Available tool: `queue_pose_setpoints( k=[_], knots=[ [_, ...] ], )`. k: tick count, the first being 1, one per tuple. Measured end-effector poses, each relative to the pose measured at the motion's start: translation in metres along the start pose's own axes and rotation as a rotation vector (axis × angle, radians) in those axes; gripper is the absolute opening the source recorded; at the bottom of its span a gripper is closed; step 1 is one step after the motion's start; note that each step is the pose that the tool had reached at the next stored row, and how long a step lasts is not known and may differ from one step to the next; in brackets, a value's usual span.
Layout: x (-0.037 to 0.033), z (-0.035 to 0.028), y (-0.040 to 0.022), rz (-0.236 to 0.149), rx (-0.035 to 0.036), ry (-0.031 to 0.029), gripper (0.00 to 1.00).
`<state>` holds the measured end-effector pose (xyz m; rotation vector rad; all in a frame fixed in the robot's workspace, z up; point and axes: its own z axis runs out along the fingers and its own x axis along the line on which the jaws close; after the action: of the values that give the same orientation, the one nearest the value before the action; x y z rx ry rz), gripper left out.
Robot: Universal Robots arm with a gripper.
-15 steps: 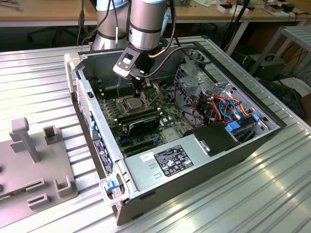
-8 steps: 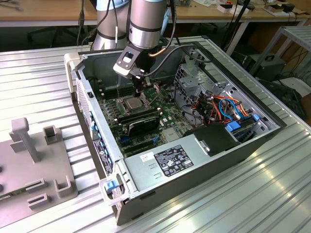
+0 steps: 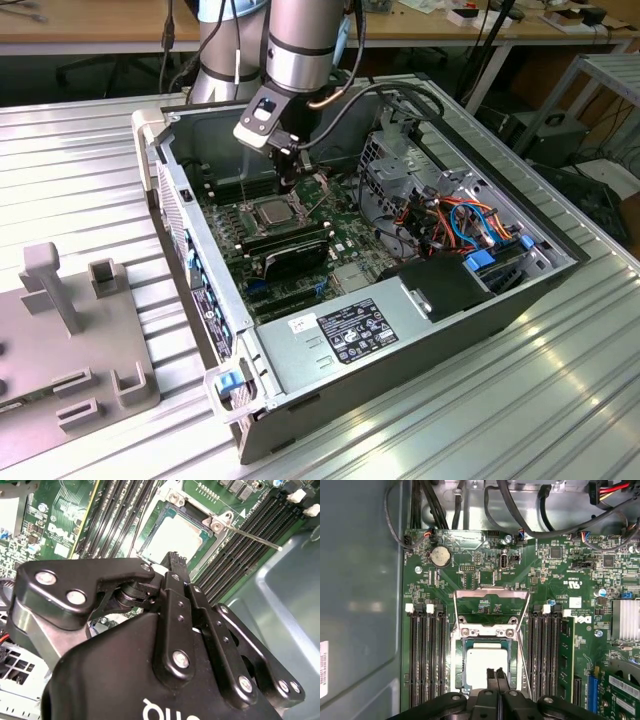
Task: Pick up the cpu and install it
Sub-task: 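Close the cpu cover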
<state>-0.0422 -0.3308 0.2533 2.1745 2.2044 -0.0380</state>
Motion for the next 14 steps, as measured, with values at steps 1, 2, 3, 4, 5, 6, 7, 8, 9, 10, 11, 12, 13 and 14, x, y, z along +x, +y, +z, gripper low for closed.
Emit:
queue_pose_setpoints(
  k=[1, 2, 3, 4, 5, 6, 7, 8, 9, 10, 11, 12, 13, 14],
  knots=[
    [-0.0001, -0.0019, 0.0000, 0.000, 0.0000, 0.0000, 0.11],
    [-0.0003, -0.0049, 0.0001, 0.000, 0.0000, -0.0001, 0.11],
    [-0.0004, -0.0071, 0.0001, 0.000, 0.0000, 0.0000, 0.11],
    [-0.0004, -0.0085, 0.0001, 0.000, 0.0000, 0.0000, 0.11],
    [-0.0005, -0.0101, 0.0001, 0.000, 0.0000, 0.0001, 0.11],
    [-0.0006, -0.0115, 0.0002, 0.000, -0.0001, 0.0001, 0.11],
    [-0.0007, -0.0132, 0.0002, 0.000, 0.0000, 0.0000, 0.11],
    [-0.0007, -0.0143, 0.0002, 0.000, 0.0000, 0.0000, 0.11],
    [-0.0008, -0.0155, 0.0002, 0.000, 0.0000, 0.0000, 0.11],
    [-0.0008, -0.0163, 0.0002, 0.000, 0.0000, 0.0000, 0.11],
    [-0.0009, -0.0175, 0.0002, 0.000, 0.0000, 0.0000, 0.11],
    [-0.0009, -0.0185, 0.0003, 0.000, 0.0000, 0.0000, 0.11],
    [-0.0009, -0.0191, 0.0003, 0.000, 0.0000, 0.0000, 0.11],
    [-0.0009, -0.0193, 0.0003, 0.000, -0.0001, 0.0001, 0.11]
  ],
)
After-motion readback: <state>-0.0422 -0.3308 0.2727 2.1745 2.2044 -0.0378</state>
